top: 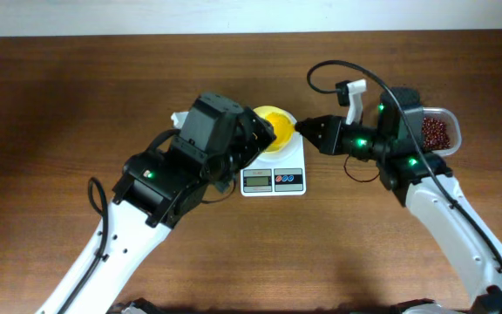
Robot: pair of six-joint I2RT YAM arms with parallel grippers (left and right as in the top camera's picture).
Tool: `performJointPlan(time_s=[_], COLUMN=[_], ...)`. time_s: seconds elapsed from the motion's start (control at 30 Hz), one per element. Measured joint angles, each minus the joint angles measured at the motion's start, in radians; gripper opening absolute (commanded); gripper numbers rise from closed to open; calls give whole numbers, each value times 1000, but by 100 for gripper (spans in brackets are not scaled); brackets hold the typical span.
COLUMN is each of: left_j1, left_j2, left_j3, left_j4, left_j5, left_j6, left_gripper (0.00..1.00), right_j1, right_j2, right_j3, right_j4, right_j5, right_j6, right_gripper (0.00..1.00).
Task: Scoop item into bowl and weigh 50g on scale
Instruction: 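Carry the scoop with the right gripper over the bean tub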
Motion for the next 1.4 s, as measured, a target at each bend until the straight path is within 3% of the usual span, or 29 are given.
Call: performJointPlan(time_s=[0.13,0.27,0.47,0.5,0.6,0.67,0.7,0.9,1.03,1.17,1.4], left_j1=[0,0,0,0,0,0,0,-19,-115,-207,-247], left_j2=[0,0,0,0,8,43,66,136,177,274,490], left_j3=[0,0,0,0,1,2,2,2,2,3,5], left_j4=[-15,-34,-95,-95,-101,-117,-125,-143,-143,-140,-105], left_j5=[-15,-71,-216,-226,-250,-252,-249,-209,-240,-293,-322], left_j6=[212,280,397,424,519,546,555,538,566,619,631], left_gripper=[99,99,100,95,62,15,0,0,0,0,0], right_j1=[2,2,2,2,2,2,2,-57,-105,-110,-110], right_j2=[4,5,4,4,4,4,4,4,4,4,4], right_j3=[188,373,453,453,453,453,453,453,453,453,453], right_j4=[-319,-575,-756,-767,-784,-784,-784,-785,-789,-790,-805], right_j5=[166,391,687,715,800,856,868,867,820,805,801], right_j6=[-126,-229,-265,-266,-266,-267,-267,-269,-269,-269,-269], right_gripper=[4,4,4,4,4,4,4,4,4,4,4])
